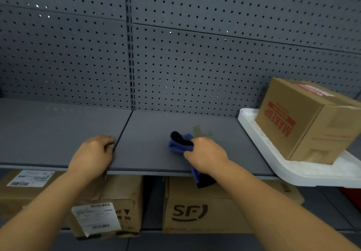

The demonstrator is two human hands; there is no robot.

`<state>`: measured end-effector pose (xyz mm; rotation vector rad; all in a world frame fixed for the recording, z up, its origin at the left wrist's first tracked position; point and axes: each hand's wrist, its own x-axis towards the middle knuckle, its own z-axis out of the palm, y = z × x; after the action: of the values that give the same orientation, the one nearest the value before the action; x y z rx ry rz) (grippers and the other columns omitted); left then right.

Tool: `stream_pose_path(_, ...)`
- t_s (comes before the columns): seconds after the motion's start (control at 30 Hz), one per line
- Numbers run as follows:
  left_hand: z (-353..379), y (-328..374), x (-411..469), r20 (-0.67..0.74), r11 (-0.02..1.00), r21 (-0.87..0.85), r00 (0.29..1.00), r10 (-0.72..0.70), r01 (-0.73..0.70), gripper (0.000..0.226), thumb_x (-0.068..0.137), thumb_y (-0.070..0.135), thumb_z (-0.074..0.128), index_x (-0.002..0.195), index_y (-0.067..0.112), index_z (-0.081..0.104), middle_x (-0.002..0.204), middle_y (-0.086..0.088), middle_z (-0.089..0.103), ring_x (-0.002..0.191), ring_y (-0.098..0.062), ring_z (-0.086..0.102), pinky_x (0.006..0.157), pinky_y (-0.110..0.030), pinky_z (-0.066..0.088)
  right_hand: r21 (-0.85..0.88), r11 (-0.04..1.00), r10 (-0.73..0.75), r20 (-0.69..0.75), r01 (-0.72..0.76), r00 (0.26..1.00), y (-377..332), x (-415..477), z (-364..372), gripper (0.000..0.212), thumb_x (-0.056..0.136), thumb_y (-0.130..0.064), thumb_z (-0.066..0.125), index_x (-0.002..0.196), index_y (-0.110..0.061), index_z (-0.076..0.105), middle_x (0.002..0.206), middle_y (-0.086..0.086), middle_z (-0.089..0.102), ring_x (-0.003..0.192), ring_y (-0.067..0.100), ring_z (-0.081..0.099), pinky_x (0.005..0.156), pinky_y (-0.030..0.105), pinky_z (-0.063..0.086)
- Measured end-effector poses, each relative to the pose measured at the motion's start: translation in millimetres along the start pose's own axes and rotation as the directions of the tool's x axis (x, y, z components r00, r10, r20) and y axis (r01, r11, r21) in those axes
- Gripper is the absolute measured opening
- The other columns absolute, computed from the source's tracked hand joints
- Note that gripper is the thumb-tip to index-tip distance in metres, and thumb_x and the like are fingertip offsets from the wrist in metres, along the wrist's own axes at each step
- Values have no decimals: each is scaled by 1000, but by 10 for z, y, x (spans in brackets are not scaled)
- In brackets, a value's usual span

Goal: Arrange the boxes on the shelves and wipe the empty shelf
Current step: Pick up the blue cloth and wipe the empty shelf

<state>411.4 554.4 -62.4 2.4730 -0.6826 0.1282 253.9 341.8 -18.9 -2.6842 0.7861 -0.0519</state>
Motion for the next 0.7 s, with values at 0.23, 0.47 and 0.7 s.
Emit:
stream_pose_path(0.23, 66, 45, 152, 68, 999, 29, 997, -40, 38, 34, 96, 19, 46, 127, 11, 60, 144, -8, 49, 133, -34, 41, 109, -43, 34, 137, 953, 294, -189, -272, 937, 821, 83, -323, 25, 90, -25, 50, 94, -3, 62, 102, 22, 64, 81, 36, 62, 57, 29, 40)
stream_pose_path(0.47, 158, 47, 365, 156, 995, 98, 987, -28, 13, 41, 99, 25, 39, 137, 16, 49, 154, -7, 34, 145, -31, 21, 118, -49, 12, 141, 917, 394, -188, -372, 900, 1033, 342, -382, 24, 92, -16, 47, 73, -1, 53, 111, 27, 62, 103, 39, 58, 69, 30, 38)
stream_pose_path(0.7, 200, 65, 492, 213, 992, 125, 977, -15, -12, 44, 100, 30, 33, 143, 20, 40, 157, -5, 26, 147, -29, 13, 118, -46, 5, 112, 938, 343, -152, -329, 927, 813, 774, -275, 23, 92, -24, 46, 81, -4, 50, 112, 27, 59, 77, 33, 52, 53, 30, 34)
